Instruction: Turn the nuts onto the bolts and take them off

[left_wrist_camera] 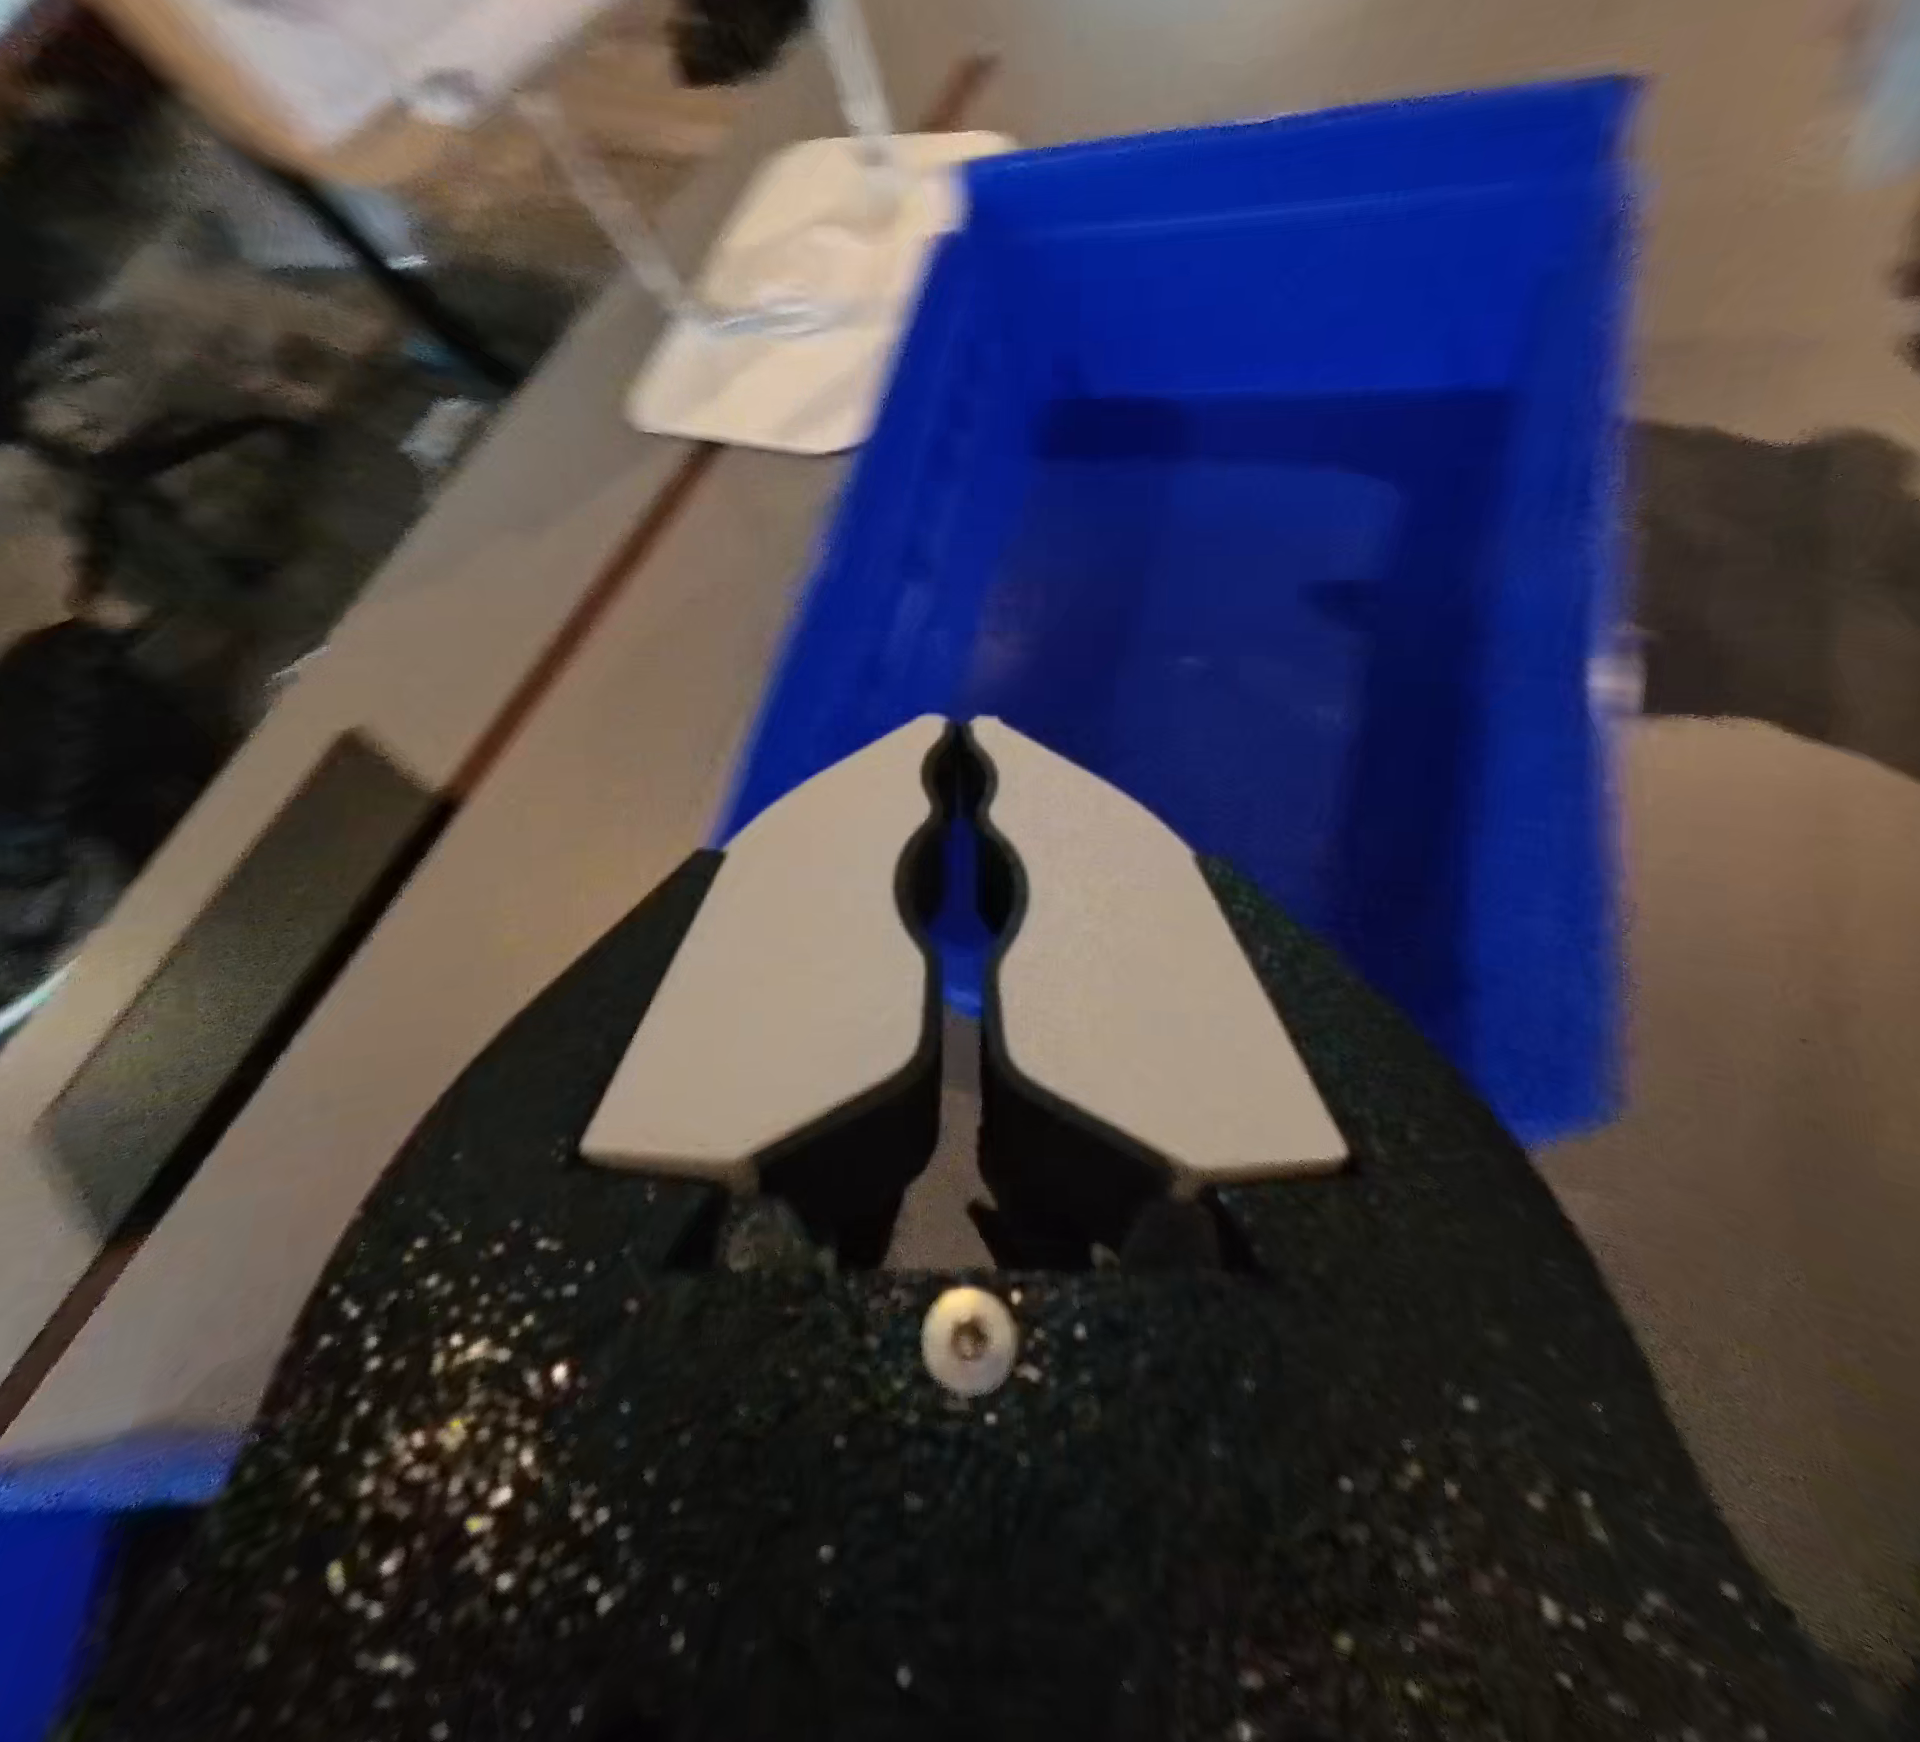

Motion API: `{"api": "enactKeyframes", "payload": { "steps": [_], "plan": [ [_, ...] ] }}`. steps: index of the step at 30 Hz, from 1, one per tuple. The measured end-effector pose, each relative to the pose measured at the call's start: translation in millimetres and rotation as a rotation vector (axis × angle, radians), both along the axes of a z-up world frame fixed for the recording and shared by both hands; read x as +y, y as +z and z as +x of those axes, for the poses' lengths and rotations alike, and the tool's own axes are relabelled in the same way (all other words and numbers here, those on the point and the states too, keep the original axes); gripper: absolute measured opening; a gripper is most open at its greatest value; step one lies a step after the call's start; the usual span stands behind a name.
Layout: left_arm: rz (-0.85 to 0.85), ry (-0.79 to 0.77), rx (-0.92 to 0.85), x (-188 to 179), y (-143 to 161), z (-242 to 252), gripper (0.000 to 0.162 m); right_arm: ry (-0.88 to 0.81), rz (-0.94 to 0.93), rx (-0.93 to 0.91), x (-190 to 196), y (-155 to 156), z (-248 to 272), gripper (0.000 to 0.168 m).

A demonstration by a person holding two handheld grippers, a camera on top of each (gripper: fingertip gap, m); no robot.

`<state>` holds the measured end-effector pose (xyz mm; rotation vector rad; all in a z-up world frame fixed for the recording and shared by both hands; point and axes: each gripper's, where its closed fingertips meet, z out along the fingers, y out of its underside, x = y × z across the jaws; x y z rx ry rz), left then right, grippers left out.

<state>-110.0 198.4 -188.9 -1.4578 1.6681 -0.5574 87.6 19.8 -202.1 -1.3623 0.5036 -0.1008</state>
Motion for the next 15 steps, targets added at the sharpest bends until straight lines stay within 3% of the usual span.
{"api": "enactKeyframes", "payload": {
  "steps": [3, 8, 15],
  "plan": [
    [0.032, 0.198, 0.124, 66, -23, -18, 0.0, -0.005, 0.009, 0.005, -1, 1, 1, 0.045],
    [0.004, 0.29, 0.259, 124, -75, -13, 0.0, -0.012, 0.009, -0.001, -3, 1, 2, 0.043],
    [-0.179, 0.152, 0.413, 117, -114, -6, 0.0, -0.08, 0.016, -0.047, -22, 21, 8, 0.043]
  ]
}}
